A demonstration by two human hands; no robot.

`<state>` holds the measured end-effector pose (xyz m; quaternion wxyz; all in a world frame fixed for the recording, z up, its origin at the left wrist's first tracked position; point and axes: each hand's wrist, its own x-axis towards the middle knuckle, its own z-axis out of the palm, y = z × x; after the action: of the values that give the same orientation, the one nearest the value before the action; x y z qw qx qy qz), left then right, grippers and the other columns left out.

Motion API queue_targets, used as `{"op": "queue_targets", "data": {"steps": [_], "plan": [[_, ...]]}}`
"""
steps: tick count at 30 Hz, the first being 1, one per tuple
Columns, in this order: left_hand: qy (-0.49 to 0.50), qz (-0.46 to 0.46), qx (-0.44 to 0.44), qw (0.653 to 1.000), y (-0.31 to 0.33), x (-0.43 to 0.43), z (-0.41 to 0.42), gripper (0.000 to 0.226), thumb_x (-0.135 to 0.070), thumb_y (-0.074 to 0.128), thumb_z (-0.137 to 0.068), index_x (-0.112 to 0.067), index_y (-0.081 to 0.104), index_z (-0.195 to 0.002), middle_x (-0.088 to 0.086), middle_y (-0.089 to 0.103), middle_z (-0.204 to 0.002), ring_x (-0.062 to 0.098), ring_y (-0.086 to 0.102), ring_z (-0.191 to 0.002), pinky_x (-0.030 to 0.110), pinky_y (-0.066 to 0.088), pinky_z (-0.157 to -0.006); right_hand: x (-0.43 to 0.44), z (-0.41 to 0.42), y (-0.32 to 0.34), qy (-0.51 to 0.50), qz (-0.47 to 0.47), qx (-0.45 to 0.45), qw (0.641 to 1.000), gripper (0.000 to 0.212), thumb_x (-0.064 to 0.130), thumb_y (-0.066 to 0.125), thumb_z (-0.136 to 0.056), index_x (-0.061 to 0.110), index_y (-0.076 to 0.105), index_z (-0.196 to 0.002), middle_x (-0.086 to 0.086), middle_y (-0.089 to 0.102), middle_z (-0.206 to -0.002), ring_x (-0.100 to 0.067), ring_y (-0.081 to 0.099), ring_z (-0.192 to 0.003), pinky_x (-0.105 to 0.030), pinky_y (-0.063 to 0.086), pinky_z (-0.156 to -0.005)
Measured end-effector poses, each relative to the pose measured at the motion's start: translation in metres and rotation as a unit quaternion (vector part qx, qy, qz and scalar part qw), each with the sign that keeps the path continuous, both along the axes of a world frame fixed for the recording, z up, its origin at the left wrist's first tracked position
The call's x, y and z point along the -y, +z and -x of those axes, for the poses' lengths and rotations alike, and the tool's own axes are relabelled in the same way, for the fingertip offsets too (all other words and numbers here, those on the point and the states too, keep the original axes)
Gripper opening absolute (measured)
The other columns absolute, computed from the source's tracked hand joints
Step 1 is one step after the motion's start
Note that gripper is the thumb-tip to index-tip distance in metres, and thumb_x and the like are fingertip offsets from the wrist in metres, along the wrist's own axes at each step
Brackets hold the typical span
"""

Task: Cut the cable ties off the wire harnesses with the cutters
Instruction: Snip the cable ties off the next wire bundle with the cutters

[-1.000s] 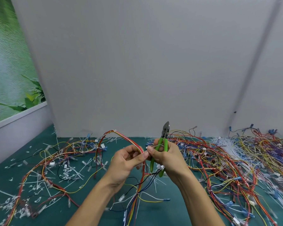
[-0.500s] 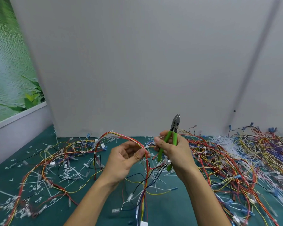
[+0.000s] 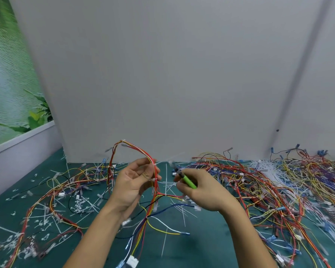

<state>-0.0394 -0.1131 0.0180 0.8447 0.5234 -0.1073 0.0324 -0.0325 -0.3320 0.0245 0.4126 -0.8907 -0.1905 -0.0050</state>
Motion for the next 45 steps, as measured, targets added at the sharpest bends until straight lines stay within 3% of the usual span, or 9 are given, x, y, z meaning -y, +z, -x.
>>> {"op": "queue_targets", "data": {"steps": [5,15,18,22,30,34,39,45], "plan": [[0.021,-0.031,0.011,0.999,0.003,-0.003,0.001,0.031,-0.025,0.079,-0.071,-0.019,0.082,-0.101,0.011,0.077,-0.088,0.018,0.073,-0.071,0.023,0.058,-0.064,-0.009,0.004,-0.001,0.039,0.042,0.008,0.998,0.007,0.027,0.061,-0.100,0.027,0.068,-0.100,0.004,0.069,-0.086,-0.005,0.067,-0.073,-0.033,0.056,-0.074],[0.027,-0.054,0.018,0.998,0.004,0.003,0.005,0.035,-0.032,0.082,-0.066,-0.023,0.083,-0.099,0.012,0.078,-0.100,0.021,0.075,-0.076,0.023,0.057,-0.063,-0.022,0.007,-0.001,0.027,0.012,0.047,0.998,0.011,0.028,0.058,-0.102,0.022,0.066,-0.097,-0.005,0.069,-0.088,-0.026,0.064,-0.080,-0.046,0.054,-0.077],[0.032,-0.051,0.014,0.998,0.003,0.005,0.004,0.035,-0.031,0.082,-0.065,-0.022,0.083,-0.099,0.011,0.079,-0.099,0.020,0.075,-0.075,0.024,0.058,-0.064,-0.024,0.008,-0.002,0.024,-0.001,0.040,0.999,0.016,0.027,0.056,-0.102,0.024,0.069,-0.094,0.000,0.068,-0.082,-0.013,0.058,-0.067,-0.039,0.052,-0.070],[0.039,-0.054,0.008,0.998,0.004,0.004,0.003,0.036,-0.030,0.082,-0.065,-0.016,0.083,-0.098,0.014,0.078,-0.096,0.020,0.074,-0.073,0.026,0.058,-0.062,-0.027,0.008,-0.003,0.022,-0.010,0.033,0.999,0.018,0.026,0.054,-0.101,0.026,0.069,-0.090,0.011,0.060,-0.065,-0.003,0.046,-0.053,-0.020,0.038,-0.054],[0.022,-0.053,-0.019,0.998,0.007,0.003,0.005,0.026,-0.021,0.082,-0.065,-0.010,0.082,-0.089,0.016,0.078,-0.090,0.020,0.075,-0.069,0.024,0.059,-0.060,-0.032,0.009,-0.007,0.030,0.001,0.027,0.999,0.023,0.029,0.055,-0.101,0.032,0.056,-0.078,0.009,0.056,-0.067,-0.006,0.046,-0.057,-0.025,0.041,-0.057],[0.019,-0.054,-0.027,0.998,0.008,0.003,0.005,0.028,-0.021,0.083,-0.061,-0.010,0.082,-0.087,0.016,0.078,-0.088,0.020,0.075,-0.068,0.024,0.059,-0.060,-0.033,0.009,-0.007,0.028,0.008,0.029,0.999,0.026,0.030,0.056,-0.101,0.034,0.053,-0.076,0.022,0.058,-0.066,-0.001,0.051,-0.060,-0.016,0.039,-0.057],[0.015,-0.067,-0.023,0.997,0.009,0.001,0.006,0.032,-0.028,0.085,-0.058,-0.015,0.083,-0.087,0.016,0.078,-0.089,0.020,0.075,-0.071,0.025,0.060,-0.064,-0.035,0.011,-0.008,0.018,0.000,0.047,0.999,0.037,0.043,0.054,-0.103,0.019,0.053,-0.074,-0.004,0.052,-0.065,-0.011,0.040,-0.057,-0.031,0.037,-0.057],[0.010,-0.078,-0.020,0.997,0.010,0.003,0.009,0.031,-0.030,0.085,-0.059,-0.017,0.083,-0.088,0.014,0.078,-0.089,0.020,0.074,-0.072,0.027,0.059,-0.067,-0.032,0.011,-0.007,0.022,-0.010,0.030,0.999,0.042,0.043,0.054,-0.104,0.011,0.050,-0.075,0.002,0.044,-0.061,-0.013,0.036,-0.056,-0.034,0.035,-0.057]]}}
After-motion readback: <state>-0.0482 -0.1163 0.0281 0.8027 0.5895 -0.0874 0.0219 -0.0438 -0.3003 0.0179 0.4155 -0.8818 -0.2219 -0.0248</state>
